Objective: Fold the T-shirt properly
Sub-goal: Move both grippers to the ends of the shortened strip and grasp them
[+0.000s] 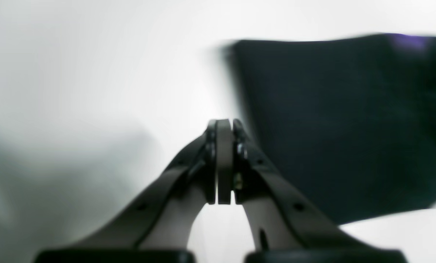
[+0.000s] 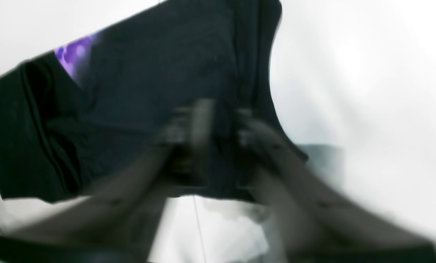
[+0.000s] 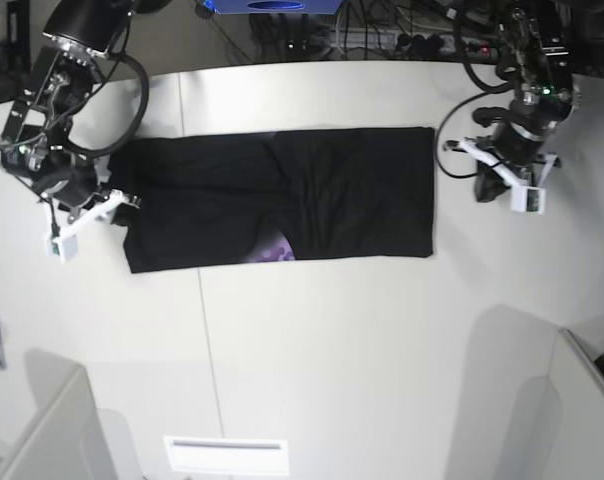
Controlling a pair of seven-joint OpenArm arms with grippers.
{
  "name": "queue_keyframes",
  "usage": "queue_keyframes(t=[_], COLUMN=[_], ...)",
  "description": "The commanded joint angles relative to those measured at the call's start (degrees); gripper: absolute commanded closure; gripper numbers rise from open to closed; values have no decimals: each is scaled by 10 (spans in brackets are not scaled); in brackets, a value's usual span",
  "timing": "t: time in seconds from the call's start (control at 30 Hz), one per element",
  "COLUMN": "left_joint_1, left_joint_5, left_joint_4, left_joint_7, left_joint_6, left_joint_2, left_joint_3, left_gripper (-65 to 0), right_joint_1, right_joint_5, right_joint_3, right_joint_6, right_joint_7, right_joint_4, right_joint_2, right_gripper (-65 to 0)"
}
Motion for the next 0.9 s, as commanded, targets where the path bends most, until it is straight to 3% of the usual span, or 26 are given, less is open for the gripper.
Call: queue_keyframes(t=[0.0,0.1,0.23,0.3,0.53,0.7,0.87], left_joint_1=[6,18,14,14,16,14,13], left_joint_5=[-7,-7,-7,-7,-6,-6,-6], left_joint_4=[6,-9,-43,-63,-100,-100,-100], left_joint_7=[-12,-13,-11,-11,-13,-13,-13], left_joint_6=[-4,-44,-132,-152,-155,-155,-155], left_joint_2=[-10,-12,-10,-10,-10,-9,-9], left_joint_3=[-31,-129,-218,-244,-254,-252,-252], left_gripper=[0,0,0,0,0,0,0], right_joint_1=[14,48,80,94,109,115,112], right_joint_5=[8,25,98,105,107,107,107], right_joint_3=[5,21,49,43,-18,-51,-57], right_joint_6=[2,4,36,36,43,49,112], right_joint_7=[7,-14,-19,-16,36,55,57], right_joint_4=[-1,-54,-156,-201,-274,-332,-357], right_joint_2=[6,4,17,39,93,103,102], right_gripper=[-315,-411,-416,-417,-420,-443,-468])
